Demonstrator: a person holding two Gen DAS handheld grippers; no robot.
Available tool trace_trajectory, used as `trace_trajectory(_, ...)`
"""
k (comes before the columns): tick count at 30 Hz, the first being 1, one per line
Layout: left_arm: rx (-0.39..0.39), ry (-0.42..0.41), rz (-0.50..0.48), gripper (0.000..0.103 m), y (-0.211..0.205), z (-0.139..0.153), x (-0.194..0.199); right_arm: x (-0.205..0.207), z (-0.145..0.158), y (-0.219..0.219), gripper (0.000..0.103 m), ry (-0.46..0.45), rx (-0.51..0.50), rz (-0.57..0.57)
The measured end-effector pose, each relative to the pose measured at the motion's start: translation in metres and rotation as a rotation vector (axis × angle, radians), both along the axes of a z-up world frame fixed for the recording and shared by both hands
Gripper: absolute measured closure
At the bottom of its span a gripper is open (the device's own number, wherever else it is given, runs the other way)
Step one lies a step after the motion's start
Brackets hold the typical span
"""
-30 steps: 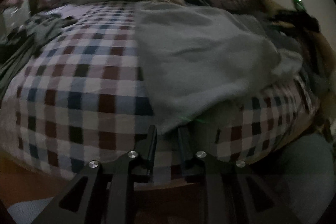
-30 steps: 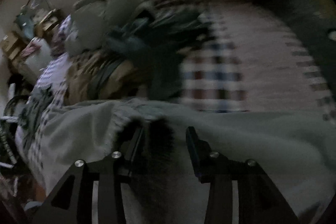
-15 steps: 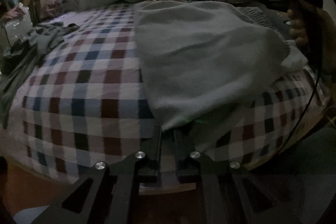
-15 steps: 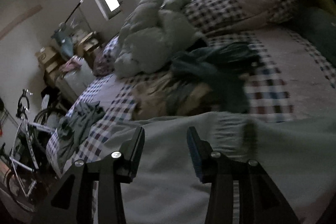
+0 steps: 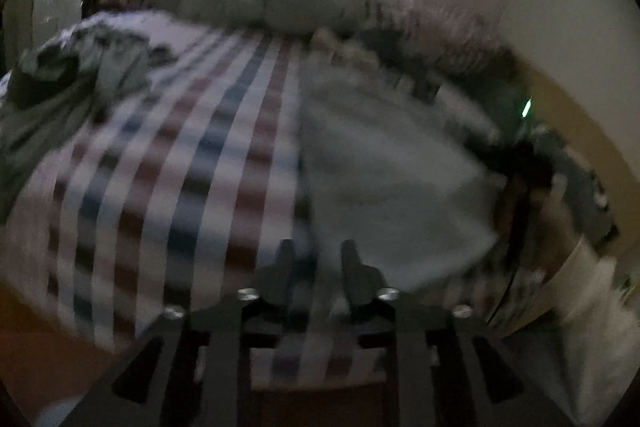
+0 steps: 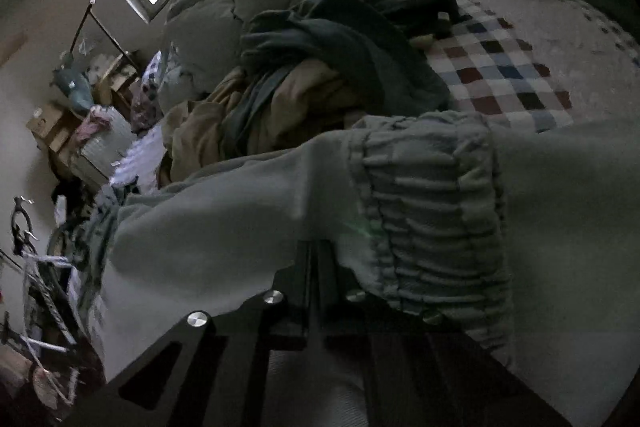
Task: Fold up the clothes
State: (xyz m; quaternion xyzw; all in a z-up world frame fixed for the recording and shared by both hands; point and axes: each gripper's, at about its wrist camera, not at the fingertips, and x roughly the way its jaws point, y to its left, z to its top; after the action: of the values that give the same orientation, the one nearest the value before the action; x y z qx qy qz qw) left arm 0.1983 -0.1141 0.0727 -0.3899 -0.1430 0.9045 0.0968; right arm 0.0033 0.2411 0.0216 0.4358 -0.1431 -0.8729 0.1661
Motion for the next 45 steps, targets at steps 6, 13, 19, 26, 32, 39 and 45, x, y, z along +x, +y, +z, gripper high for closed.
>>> trace_trajectory(6,0.079,0.230,-0.067,0.036,0.023,0.044,-0.057,0.017,0.027,-0.017,0.096,0.091,0.114,0.055)
trace_trajectory(13,0.035,0.254,-0.124,0.036,0.072,0.040,-0.150,0.015,0.071,-0.034,0.097,0.245,0.139,0.100)
trace_trajectory(19,0.011,0.092,-0.123,0.085,0.090,0.000,-0.222,-0.010,0.046,-0.039,0.096,0.172,0.169,0.095)
trace_trajectory(26,-0.057,0.008,-0.121,0.100,0.092,-0.049,-0.247,-0.040,0.015,-0.044,0.103,0.083,0.203,0.088)
trace_trajectory(32,-0.062,0.010,-0.132,0.101,0.091,-0.061,-0.245,-0.035,-0.003,-0.048,0.103,0.093,0.246,0.069)
trace_trajectory(39,-0.116,0.040,-0.151,0.100,0.094,-0.046,-0.219,-0.014,-0.004,-0.051,0.100,0.127,0.295,0.053)
trace_trajectory(45,-0.068,0.072,-0.187,0.099,0.098,-0.026,-0.178,0.021,0.025,-0.027,0.098,0.154,0.276,0.002)
